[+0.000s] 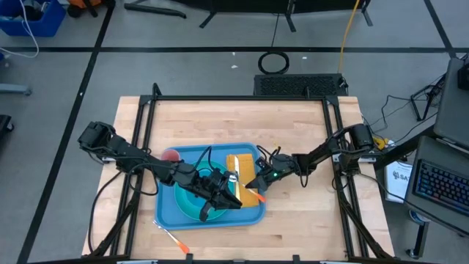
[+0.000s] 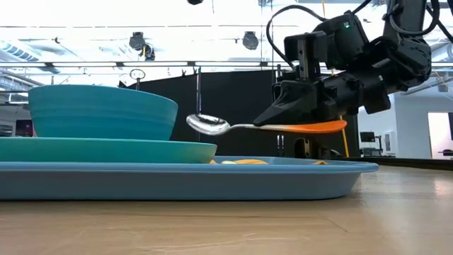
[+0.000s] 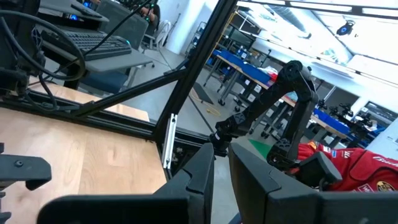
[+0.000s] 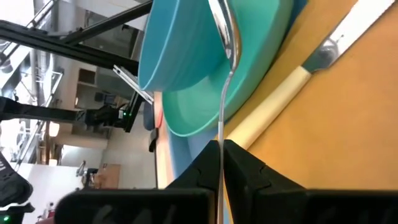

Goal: Set up tray
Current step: Put the orange spoon on the yellow napkin to the right of the yellow knife

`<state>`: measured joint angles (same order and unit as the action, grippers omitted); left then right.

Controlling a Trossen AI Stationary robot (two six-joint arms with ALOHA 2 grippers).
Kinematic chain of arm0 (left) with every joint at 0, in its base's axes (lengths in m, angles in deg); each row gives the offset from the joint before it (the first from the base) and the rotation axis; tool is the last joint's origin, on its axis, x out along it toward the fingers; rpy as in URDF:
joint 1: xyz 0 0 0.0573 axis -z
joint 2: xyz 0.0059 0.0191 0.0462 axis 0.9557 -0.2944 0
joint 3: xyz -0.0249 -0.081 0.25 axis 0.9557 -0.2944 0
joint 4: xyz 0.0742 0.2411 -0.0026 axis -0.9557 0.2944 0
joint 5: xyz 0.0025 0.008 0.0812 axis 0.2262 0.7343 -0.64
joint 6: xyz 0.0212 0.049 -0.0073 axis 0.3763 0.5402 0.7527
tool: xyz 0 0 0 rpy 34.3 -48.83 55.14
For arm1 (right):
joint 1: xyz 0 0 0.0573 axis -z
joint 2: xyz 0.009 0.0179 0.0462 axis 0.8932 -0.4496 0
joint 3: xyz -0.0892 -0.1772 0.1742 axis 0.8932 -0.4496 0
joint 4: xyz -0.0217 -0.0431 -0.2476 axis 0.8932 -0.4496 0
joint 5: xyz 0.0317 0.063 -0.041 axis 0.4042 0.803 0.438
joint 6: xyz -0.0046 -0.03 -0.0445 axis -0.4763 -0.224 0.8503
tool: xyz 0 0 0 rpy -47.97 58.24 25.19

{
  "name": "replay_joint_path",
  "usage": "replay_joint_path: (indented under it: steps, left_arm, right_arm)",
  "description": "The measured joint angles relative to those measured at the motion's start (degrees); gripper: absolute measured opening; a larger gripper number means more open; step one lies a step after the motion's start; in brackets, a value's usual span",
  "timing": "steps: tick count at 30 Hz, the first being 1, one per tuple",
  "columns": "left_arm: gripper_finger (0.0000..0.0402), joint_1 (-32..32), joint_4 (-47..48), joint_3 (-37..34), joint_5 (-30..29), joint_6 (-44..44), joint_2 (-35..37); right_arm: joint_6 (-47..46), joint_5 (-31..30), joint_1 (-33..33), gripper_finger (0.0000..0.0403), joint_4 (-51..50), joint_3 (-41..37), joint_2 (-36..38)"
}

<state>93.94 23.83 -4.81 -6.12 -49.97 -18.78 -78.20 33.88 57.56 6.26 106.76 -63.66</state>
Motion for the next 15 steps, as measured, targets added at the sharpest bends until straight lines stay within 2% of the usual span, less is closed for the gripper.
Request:
replay_joint_path:
  steps: [15]
  left_arm:
    - [0.0053,0.5,1.5,0.0,0.4,6.0,0.0]
  right_arm:
    - [-4.9,-3.1,-0.2,0.0003,1.1,0.1,0.1]
